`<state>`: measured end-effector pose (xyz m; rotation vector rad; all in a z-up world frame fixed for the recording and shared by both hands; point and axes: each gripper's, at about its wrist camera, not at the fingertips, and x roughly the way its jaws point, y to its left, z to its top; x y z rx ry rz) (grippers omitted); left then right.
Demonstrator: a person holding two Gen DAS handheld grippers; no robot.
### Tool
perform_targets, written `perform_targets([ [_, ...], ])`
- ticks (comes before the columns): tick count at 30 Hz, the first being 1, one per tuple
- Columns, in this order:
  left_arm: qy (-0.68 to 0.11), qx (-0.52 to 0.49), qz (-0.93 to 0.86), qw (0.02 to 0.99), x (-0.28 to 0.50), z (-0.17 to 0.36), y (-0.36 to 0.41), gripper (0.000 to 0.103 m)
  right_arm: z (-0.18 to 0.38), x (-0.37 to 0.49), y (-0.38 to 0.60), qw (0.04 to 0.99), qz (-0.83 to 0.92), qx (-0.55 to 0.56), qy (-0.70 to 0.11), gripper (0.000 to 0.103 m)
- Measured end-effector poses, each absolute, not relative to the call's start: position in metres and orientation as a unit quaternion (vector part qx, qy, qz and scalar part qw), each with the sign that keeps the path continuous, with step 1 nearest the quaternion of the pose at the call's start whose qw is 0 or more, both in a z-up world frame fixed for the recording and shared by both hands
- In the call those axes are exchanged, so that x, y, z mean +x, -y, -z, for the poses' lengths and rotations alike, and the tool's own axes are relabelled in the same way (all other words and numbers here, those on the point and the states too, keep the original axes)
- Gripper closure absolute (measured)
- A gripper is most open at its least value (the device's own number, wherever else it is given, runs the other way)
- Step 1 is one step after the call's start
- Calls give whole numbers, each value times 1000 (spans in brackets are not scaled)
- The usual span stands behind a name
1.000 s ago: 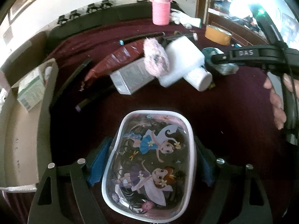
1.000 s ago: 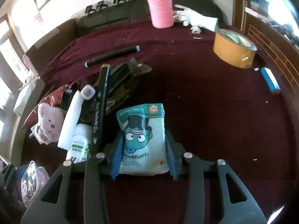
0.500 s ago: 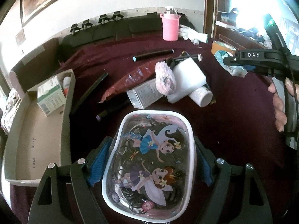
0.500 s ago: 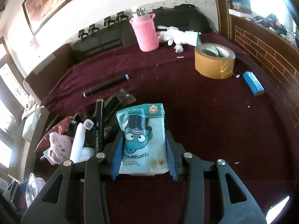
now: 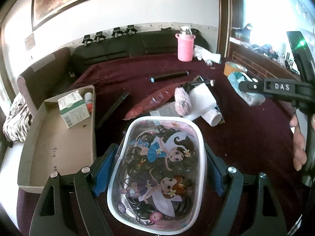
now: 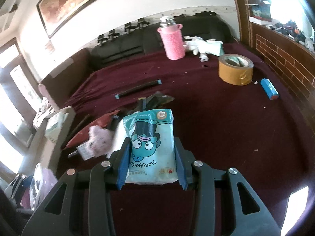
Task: Organize objects
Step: 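Carry the pouch and tissue pack with both tools over the cardboard box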
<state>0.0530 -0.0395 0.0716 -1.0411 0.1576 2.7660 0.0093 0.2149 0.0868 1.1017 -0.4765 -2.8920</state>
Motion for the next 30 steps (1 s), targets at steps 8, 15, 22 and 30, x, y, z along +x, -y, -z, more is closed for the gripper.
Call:
perform_targets([
  [8,-27,-330,-940,82,67,-84,66,25,-102,20,-162,51,926,353,127,64],
  [15,0,-317,-946,63,76,-91,100,25,-100,19,-112,86,921,367,101,64],
  [22,34,-302,-952,33,77,-103,151,25,-100,15,-63,132,912,380,81,63],
  [30,65,-312,-948,-20,49,-106,228,25,-107,-5,3,197,896,394,53,63],
])
